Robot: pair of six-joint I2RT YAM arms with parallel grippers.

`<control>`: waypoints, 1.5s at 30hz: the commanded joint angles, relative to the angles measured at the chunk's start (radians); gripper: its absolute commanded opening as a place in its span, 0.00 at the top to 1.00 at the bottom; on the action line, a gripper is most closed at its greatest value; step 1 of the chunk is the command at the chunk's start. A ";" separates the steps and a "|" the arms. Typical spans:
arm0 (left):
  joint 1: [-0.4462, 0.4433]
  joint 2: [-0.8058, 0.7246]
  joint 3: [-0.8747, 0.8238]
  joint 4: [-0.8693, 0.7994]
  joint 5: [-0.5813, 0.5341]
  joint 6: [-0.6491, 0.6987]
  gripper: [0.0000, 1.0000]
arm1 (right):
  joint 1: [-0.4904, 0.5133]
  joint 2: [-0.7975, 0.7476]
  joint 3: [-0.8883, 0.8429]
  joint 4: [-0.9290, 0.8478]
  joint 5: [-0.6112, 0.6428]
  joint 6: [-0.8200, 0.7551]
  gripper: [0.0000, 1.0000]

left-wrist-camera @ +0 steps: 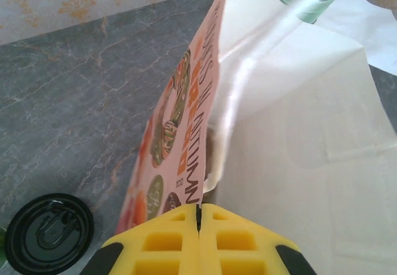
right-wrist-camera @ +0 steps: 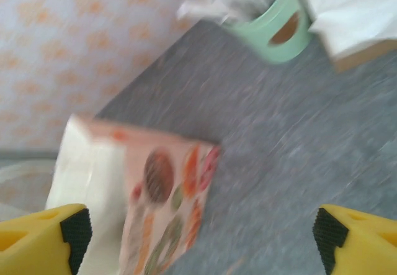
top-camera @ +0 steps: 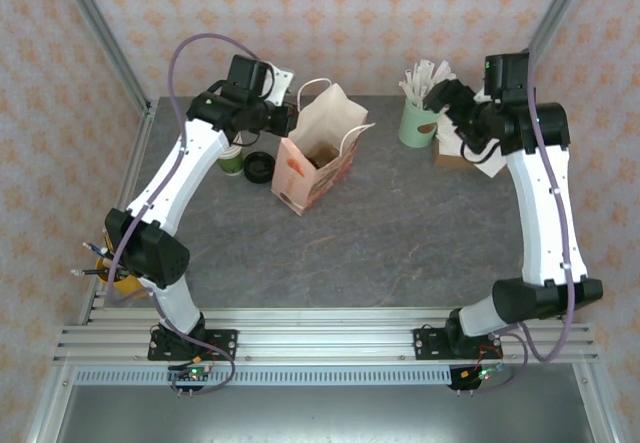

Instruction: Pack the takeout coffee

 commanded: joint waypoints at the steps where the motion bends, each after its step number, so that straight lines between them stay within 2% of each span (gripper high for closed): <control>1: 0.032 0.006 0.020 -0.078 0.156 0.174 1.00 | -0.039 0.160 0.045 0.100 0.076 -0.169 0.12; 4: 0.058 0.077 0.077 -0.112 0.284 0.289 1.00 | -0.045 0.331 0.223 0.043 0.072 -0.265 0.20; 7: 0.062 0.217 0.208 -0.149 0.396 0.334 1.00 | -0.051 0.478 0.406 0.002 0.090 -0.281 0.31; 9: 0.060 0.325 0.351 -0.179 0.469 0.305 1.00 | -0.051 0.554 0.504 -0.014 0.091 -0.269 0.38; 12: 0.053 0.474 0.605 -0.263 0.493 0.254 0.96 | -0.051 0.616 0.571 -0.007 0.084 -0.222 0.50; 14: 0.052 0.501 0.660 -0.251 0.487 0.210 0.91 | -0.048 0.622 0.558 0.002 0.107 -0.192 0.56; 15: 0.053 0.495 0.652 -0.234 0.486 0.198 0.87 | -0.045 0.617 0.541 0.013 0.118 -0.184 0.57; 20: 0.056 0.437 0.599 -0.208 0.445 0.160 0.44 | -0.043 0.601 0.495 0.067 0.180 -0.177 0.62; 25: 0.055 0.330 0.448 -0.101 0.347 0.124 0.23 | -0.043 0.626 0.503 0.100 0.122 -0.178 0.66; 27: 0.058 0.293 0.383 -0.040 0.321 0.101 0.02 | -0.044 0.637 0.505 0.122 0.097 -0.183 0.67; 32: 0.060 0.253 0.327 0.012 0.266 0.078 0.00 | -0.045 0.693 0.563 0.114 0.056 -0.185 0.70; 41: 0.067 0.242 0.329 0.042 0.226 0.050 0.00 | -0.050 0.756 0.607 0.105 0.075 -0.200 0.72; 45: 0.068 0.244 0.332 0.043 0.213 0.039 0.00 | -0.049 0.756 0.607 0.109 0.098 -0.212 0.81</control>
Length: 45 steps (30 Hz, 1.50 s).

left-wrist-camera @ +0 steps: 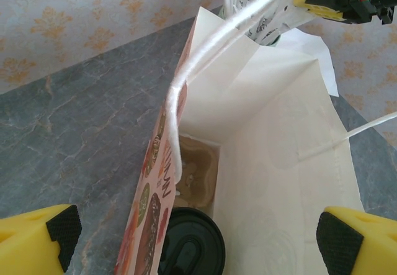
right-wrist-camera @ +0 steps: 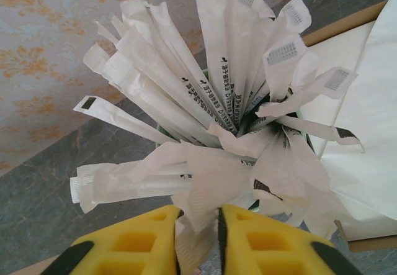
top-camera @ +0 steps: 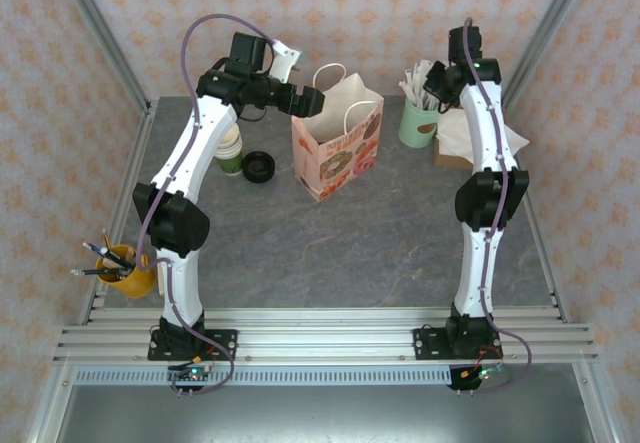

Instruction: Pack the takeout coffee

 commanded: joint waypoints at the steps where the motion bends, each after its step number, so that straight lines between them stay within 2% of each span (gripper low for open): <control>1: 0.011 -0.028 -0.002 0.037 -0.036 -0.023 0.00 | -0.002 -0.010 0.035 0.007 0.041 -0.019 0.82; 8: 0.002 -0.002 0.008 0.066 -0.061 -0.012 0.01 | -0.003 -0.046 0.033 0.007 0.073 -0.038 0.89; 9: -0.005 0.009 0.021 0.065 -0.071 -0.005 0.01 | -0.003 -0.051 0.033 0.004 0.075 -0.040 0.89; 12: -0.027 0.044 0.069 0.053 -0.090 0.015 0.01 | -0.003 -0.064 0.027 -0.001 0.083 -0.040 0.76; 20: -0.041 0.108 0.143 0.070 -0.093 -0.014 0.01 | -0.003 -0.066 0.024 0.006 0.075 -0.023 0.75; 22: -0.042 0.116 0.155 0.065 -0.090 -0.012 0.01 | -0.003 -0.065 0.025 0.011 0.078 -0.023 0.77; 28: -0.045 0.127 0.163 0.076 -0.091 -0.014 0.05 | -0.003 -0.068 0.023 0.004 0.084 -0.032 0.91; 34: -0.048 0.142 0.190 0.088 -0.101 -0.030 0.08 | 0.005 -0.124 0.037 -0.017 0.123 -0.083 1.00; 38: -0.047 0.136 0.196 0.116 -0.120 -0.053 0.02 | 0.016 -0.206 0.027 -0.024 0.176 -0.143 1.00; 45: -0.046 0.153 0.216 0.117 -0.119 -0.065 0.00 | 0.019 -0.254 -0.011 -0.034 0.130 -0.201 1.00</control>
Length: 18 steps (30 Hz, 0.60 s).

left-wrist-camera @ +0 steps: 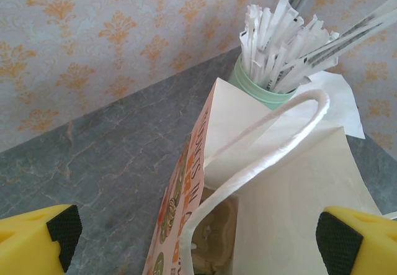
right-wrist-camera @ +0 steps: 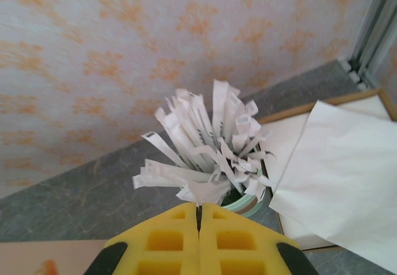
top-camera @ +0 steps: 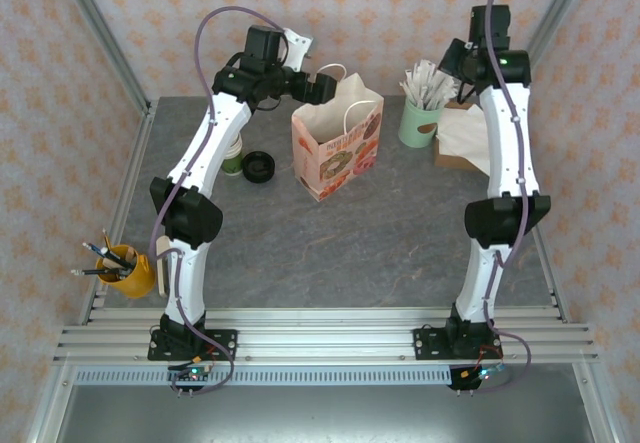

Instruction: Pack the takeout coffee

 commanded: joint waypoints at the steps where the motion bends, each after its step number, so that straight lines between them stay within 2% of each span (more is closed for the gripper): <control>1: -0.004 0.025 0.043 0.030 -0.015 -0.012 0.00 | 0.003 0.002 -0.014 -0.021 -0.015 -0.050 1.00; 5: -0.005 0.023 0.043 0.022 -0.015 -0.009 0.00 | 0.003 0.078 0.015 -0.025 -0.034 -0.015 0.99; 12: -0.004 0.018 0.033 0.002 -0.021 -0.004 0.00 | 0.007 0.155 0.044 -0.073 0.054 -0.007 1.00; 18: -0.006 0.023 0.030 0.009 -0.019 -0.012 0.00 | 0.016 0.191 0.049 -0.090 -0.009 0.039 0.98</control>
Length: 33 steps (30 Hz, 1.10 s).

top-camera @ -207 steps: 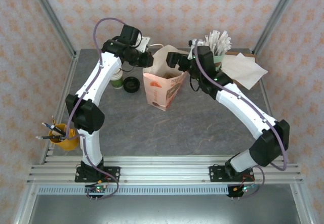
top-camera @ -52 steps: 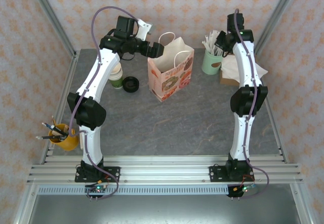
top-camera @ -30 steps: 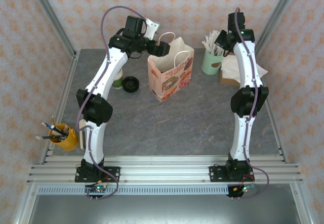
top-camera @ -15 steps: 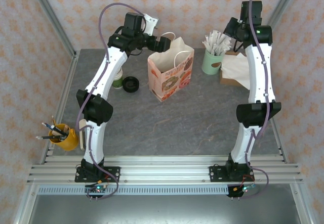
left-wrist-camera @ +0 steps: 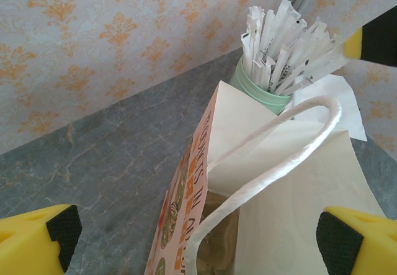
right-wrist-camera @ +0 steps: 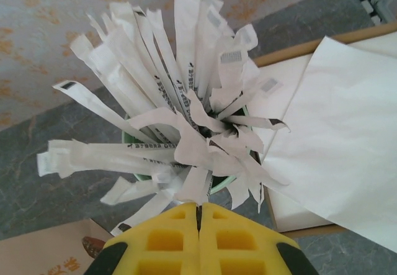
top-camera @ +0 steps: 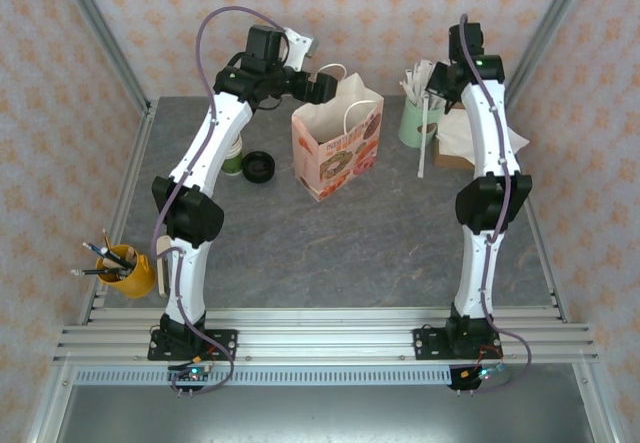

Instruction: Pack the takeout coffee

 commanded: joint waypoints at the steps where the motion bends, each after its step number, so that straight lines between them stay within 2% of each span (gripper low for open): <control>1: -0.006 0.010 0.019 0.008 -0.018 -0.014 0.00 | 0.012 -0.021 0.036 -0.016 -0.006 0.035 0.99; 11: -0.007 0.015 0.019 0.011 -0.017 -0.026 0.00 | 0.007 -0.143 0.008 -0.003 0.044 -0.030 1.00; 17: -0.007 0.022 0.028 0.030 -0.015 -0.036 0.00 | 0.004 -0.074 -0.044 0.000 -0.023 0.002 0.95; 23: -0.006 0.006 0.024 0.017 -0.042 -0.030 0.00 | 0.007 -0.016 0.071 -0.007 -0.039 0.019 0.74; 24: -0.007 0.003 0.021 0.013 -0.046 -0.029 0.00 | 0.007 -0.024 0.084 -0.019 -0.034 0.007 0.67; 26: -0.006 -0.004 0.017 0.005 -0.060 -0.030 0.00 | 0.007 -0.059 0.090 -0.072 -0.031 -0.024 0.46; 27: -0.006 -0.008 0.016 0.004 -0.070 -0.034 0.00 | 0.007 -0.087 0.072 -0.101 -0.041 -0.044 0.41; 30: -0.006 -0.033 -0.011 0.027 -0.093 -0.050 0.00 | 0.026 -0.249 -0.172 -0.093 -0.044 -0.115 0.29; 33: -0.006 -0.067 -0.065 0.071 -0.123 -0.073 0.00 | 0.048 -0.455 -0.571 0.088 -0.100 -0.188 0.23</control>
